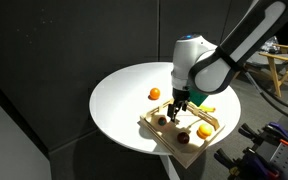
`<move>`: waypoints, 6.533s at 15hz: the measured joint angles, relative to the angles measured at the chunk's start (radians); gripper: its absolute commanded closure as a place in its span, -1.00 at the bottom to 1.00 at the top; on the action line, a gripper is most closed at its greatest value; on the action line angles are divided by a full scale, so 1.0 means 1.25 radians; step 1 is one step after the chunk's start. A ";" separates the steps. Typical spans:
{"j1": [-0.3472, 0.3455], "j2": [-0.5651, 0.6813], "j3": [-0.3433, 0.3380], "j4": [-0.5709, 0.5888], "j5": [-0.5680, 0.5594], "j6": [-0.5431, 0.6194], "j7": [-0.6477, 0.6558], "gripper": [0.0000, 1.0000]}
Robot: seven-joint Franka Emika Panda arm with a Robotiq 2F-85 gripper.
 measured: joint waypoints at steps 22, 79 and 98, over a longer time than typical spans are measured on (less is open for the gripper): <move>0.001 0.002 0.000 0.009 0.000 0.001 0.000 -1.00; 0.041 0.191 -0.043 0.189 0.000 0.002 -0.001 -1.00; 0.048 0.198 -0.048 0.201 0.000 0.002 -0.007 0.53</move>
